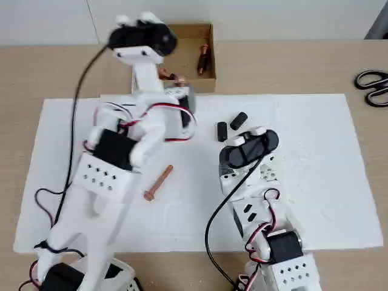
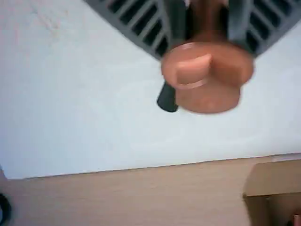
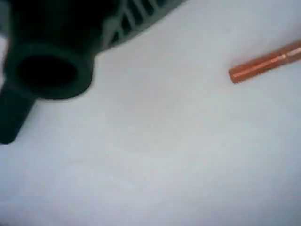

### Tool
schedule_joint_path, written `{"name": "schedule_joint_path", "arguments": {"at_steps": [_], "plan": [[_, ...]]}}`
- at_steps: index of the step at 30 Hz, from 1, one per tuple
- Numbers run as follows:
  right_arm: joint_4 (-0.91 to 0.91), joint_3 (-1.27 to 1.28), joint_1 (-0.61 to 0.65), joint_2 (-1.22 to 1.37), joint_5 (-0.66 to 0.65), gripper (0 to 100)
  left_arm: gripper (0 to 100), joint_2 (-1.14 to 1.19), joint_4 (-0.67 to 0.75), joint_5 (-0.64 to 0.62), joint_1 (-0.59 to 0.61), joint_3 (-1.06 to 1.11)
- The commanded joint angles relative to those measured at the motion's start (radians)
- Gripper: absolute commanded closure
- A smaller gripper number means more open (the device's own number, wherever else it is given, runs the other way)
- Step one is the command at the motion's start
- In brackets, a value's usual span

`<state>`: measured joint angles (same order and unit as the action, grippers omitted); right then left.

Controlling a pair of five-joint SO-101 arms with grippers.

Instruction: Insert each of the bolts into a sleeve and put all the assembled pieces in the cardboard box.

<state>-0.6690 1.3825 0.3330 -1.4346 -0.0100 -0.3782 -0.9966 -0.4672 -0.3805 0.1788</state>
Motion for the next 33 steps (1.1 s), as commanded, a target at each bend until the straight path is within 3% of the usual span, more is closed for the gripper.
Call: {"name": "schedule_joint_path", "arguments": {"at_steps": [1,13,23,33], "plan": [[0.048,0.009,0.008,-0.019,0.044,99.5,99,-0.043,0.104,-0.006,-0.032,0.050],[0.047,0.035,0.097,-0.010,0.049,99.5,99,-0.044,0.637,-0.005,-0.063,0.392],[0.047,0.035,0.099,-0.010,0.101,99.5,99,-0.284,0.661,-0.006,-0.127,0.565],[0.045,0.035,0.101,-0.010,0.103,99.5,99,-0.301,0.663,-0.061,-0.132,0.619]]}}
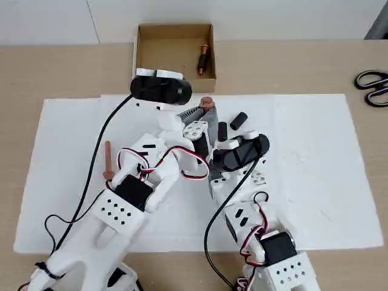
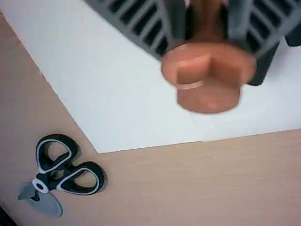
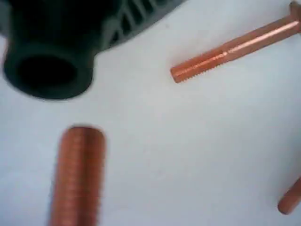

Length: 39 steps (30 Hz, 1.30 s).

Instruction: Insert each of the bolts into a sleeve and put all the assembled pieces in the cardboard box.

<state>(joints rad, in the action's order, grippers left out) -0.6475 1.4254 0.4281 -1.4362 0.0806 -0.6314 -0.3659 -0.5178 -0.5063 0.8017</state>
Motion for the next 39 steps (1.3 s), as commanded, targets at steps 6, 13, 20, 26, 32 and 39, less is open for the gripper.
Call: {"name": "schedule_joint_path", "arguments": {"at_steps": [6,13,20,26,32,39], "plan": [[0.010,-0.008,0.005,-0.015,0.012,99.5,99,-0.048,0.032,-0.011,-0.058,-0.002],[0.010,-0.008,0.005,-0.018,0.012,99.5,99,-0.049,0.097,-0.006,-0.068,0.067],[0.010,-0.008,0.005,-0.018,0.012,99.5,99,-0.049,0.201,-0.005,-0.064,0.139],[0.010,-0.009,0.005,-0.018,0.012,99.5,99,-0.049,0.196,-0.005,-0.064,0.140],[0.012,-0.009,0.004,-0.018,0.012,99.5,99,-0.049,0.115,-0.005,-0.069,0.133],[0.012,-0.009,0.002,-0.018,0.012,99.5,99,-0.049,0.068,0.021,-0.071,0.136]]}}
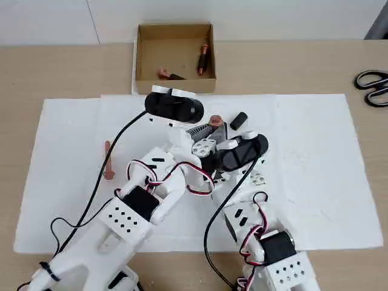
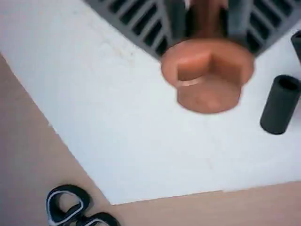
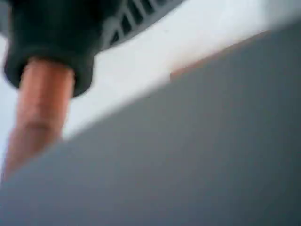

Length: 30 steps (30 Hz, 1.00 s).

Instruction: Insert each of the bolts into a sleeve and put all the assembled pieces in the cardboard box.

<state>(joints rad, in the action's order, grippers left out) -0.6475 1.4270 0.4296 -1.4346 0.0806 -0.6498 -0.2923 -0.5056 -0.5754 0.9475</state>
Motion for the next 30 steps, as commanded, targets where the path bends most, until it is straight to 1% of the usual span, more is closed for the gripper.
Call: {"name": "schedule_joint_path", "arguments": {"at_steps": [1,6,10,24,26,30], "plan": [[0.012,-0.011,0.001,-0.019,0.012,99.5,99,-0.031,-0.006,0.009,-0.011,-0.007],[0.012,-0.011,0.001,-0.019,0.012,99.5,99,-0.031,-0.041,0.011,-0.054,-0.007],[0.012,-0.011,-0.001,-0.019,0.012,99.5,99,-0.031,-0.041,0.043,-0.055,-0.005],[0.012,-0.011,-0.001,-0.019,0.012,99.5,99,-0.031,-0.071,0.044,-0.055,0.031],[0.012,-0.011,-0.001,-0.019,0.012,99.5,96,-0.031,-0.071,0.044,-0.055,0.035],[0.012,-0.011,-0.001,-0.019,0.012,99.5,82,-0.031,-0.110,0.040,-0.055,0.033]]}}
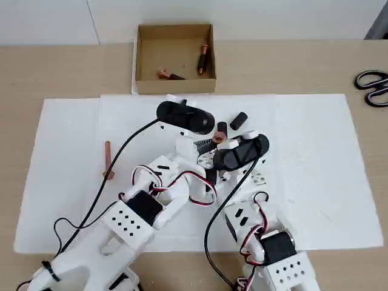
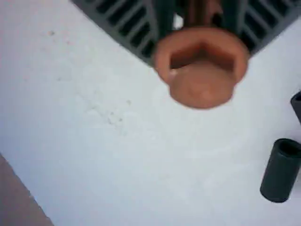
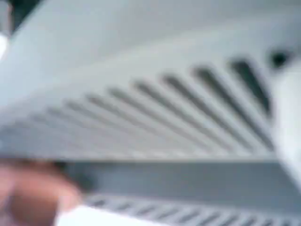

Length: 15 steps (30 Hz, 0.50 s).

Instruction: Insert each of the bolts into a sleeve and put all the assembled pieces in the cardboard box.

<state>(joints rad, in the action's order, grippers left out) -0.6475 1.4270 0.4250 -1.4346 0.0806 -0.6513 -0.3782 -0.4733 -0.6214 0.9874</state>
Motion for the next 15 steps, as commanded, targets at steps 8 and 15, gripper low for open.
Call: {"name": "schedule_joint_path", "arguments": {"at_steps": [8,15], "plan": [[0.012,-0.011,0.002,-0.019,0.011,99.5,77,-0.126,-0.051,0.009,-0.009,-0.004],[0.012,-0.011,0.002,-0.019,0.011,99.5,71,-0.173,-0.129,0.011,0.028,-0.008]]}}
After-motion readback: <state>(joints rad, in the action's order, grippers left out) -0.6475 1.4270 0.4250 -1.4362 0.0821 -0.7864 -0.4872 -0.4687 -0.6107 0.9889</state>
